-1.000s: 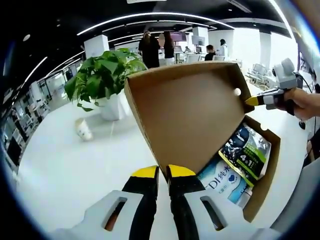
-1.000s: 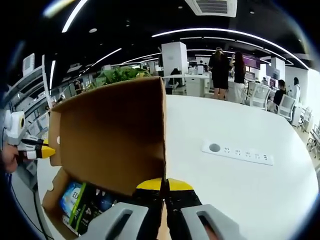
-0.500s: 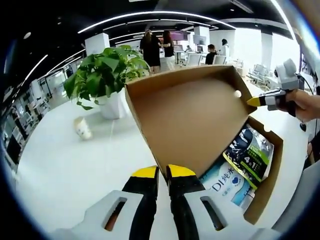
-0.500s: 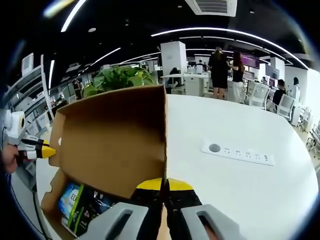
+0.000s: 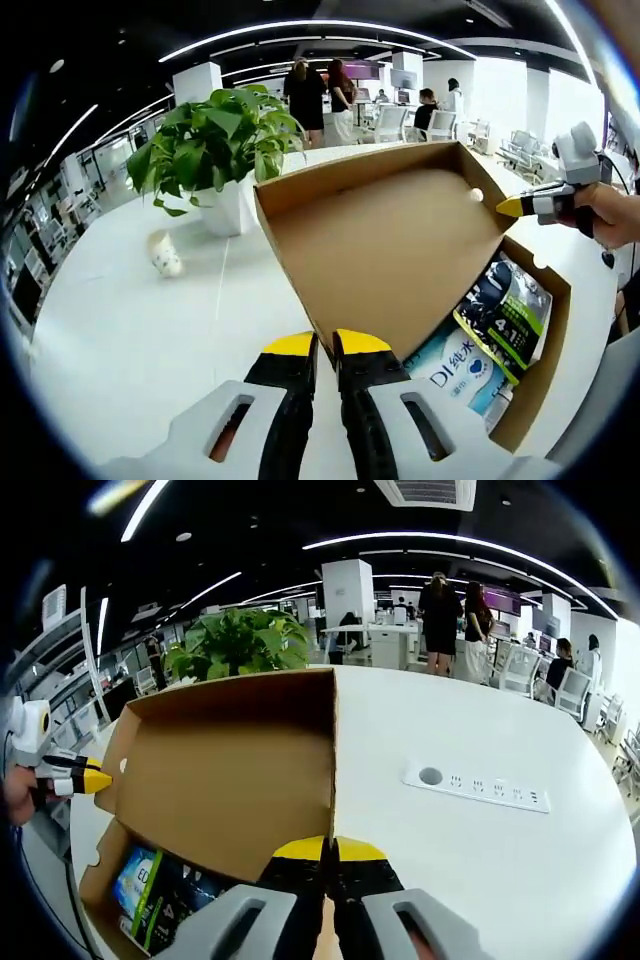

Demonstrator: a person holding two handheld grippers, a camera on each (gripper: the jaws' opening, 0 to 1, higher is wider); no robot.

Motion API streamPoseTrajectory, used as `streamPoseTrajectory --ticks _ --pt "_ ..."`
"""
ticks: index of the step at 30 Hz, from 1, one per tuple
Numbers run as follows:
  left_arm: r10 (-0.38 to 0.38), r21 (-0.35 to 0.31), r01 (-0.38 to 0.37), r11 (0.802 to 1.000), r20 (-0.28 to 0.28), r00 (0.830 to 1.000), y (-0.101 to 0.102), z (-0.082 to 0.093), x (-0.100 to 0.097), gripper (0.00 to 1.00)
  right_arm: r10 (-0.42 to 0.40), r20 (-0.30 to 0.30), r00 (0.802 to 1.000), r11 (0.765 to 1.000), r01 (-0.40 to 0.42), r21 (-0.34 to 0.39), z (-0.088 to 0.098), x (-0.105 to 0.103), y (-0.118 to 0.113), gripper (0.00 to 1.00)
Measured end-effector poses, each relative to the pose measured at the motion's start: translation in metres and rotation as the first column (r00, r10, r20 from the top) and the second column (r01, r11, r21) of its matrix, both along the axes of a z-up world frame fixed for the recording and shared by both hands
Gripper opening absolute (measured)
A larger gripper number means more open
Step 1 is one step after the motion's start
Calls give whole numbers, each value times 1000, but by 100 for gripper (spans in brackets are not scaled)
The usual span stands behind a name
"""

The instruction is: Operate the shoe box by opening the lid, removing the specified soft item, and placing it in the target area until the item is outside and the box remains undamaged.

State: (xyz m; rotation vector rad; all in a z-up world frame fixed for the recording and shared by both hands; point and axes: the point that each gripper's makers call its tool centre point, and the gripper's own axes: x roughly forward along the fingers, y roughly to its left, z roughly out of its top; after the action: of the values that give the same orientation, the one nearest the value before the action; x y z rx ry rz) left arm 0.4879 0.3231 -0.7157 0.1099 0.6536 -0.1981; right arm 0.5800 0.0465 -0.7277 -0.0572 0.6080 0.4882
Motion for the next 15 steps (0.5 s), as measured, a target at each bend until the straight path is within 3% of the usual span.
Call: streamPoseTrajectory --ticks 15 --pt "23 -10 -23 1000 -15 1000 3 -5 8 5 2 -19 1000 1000 -2 -16 -5 10 1 0"
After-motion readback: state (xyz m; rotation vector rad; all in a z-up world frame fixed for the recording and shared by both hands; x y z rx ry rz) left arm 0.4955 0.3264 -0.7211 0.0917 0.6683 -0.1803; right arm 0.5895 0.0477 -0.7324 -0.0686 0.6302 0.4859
